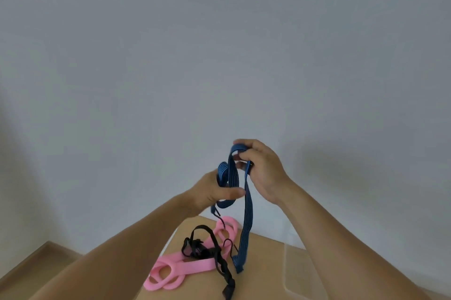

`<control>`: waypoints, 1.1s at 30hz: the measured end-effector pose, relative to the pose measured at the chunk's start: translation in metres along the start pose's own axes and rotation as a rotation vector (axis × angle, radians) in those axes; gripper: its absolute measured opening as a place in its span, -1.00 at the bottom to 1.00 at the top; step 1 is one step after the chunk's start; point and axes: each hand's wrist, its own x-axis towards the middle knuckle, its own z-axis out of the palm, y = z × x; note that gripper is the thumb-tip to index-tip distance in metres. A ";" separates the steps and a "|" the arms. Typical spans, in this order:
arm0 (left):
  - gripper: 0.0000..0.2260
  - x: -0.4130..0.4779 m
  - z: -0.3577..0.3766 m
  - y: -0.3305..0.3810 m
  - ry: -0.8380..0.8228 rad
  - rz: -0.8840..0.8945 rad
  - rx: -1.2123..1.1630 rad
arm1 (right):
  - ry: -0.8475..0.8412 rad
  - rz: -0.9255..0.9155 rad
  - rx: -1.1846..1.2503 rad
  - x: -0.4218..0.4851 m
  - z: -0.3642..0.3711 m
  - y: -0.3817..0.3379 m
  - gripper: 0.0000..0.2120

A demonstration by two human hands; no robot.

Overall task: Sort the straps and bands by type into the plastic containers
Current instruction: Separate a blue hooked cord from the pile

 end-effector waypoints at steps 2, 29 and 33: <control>-0.74 0.000 0.009 -0.001 0.017 -0.029 -0.047 | -0.042 -0.020 -0.036 0.003 0.008 -0.005 -0.71; -0.62 0.033 0.054 0.008 0.202 -0.281 -0.585 | 0.417 0.029 -0.268 -0.040 -0.013 0.061 -0.85; -0.67 0.036 0.130 0.008 -0.113 -0.404 -0.793 | 0.408 0.108 -0.346 -0.091 -0.050 0.073 -0.83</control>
